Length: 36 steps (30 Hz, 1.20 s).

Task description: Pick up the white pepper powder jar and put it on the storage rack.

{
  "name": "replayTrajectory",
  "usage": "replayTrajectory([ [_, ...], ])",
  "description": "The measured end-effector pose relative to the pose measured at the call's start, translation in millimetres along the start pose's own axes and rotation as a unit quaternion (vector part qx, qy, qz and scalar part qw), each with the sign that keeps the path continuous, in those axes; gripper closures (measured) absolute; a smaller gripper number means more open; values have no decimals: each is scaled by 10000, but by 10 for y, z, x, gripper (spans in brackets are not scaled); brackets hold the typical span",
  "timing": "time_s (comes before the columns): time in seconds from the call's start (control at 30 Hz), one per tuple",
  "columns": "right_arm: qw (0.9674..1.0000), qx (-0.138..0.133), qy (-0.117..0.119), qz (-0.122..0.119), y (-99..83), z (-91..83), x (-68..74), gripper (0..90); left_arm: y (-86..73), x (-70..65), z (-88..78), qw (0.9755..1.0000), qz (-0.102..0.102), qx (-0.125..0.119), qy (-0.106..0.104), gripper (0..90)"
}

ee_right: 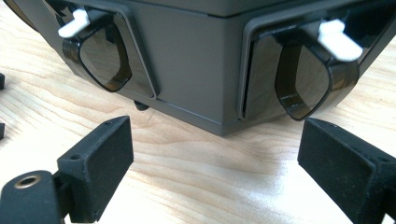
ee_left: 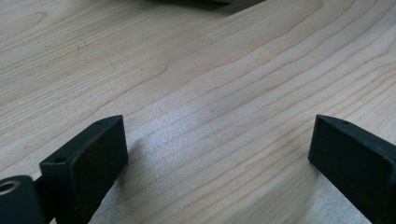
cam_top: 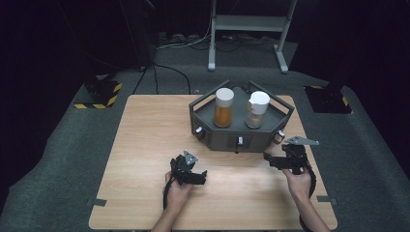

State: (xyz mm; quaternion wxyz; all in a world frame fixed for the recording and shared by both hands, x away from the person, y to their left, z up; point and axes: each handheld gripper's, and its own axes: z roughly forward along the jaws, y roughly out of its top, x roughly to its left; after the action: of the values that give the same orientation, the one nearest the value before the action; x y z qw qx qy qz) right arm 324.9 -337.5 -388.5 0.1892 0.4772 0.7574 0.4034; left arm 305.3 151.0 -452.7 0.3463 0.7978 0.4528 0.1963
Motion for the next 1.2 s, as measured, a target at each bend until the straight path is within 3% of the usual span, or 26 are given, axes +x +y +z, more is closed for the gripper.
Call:
replayTrajectory([
  [1.2, 9997, 252, -6, 50, -220, 181, 95, 104, 0, 0, 0, 10000, 1, 1, 0, 46],
])
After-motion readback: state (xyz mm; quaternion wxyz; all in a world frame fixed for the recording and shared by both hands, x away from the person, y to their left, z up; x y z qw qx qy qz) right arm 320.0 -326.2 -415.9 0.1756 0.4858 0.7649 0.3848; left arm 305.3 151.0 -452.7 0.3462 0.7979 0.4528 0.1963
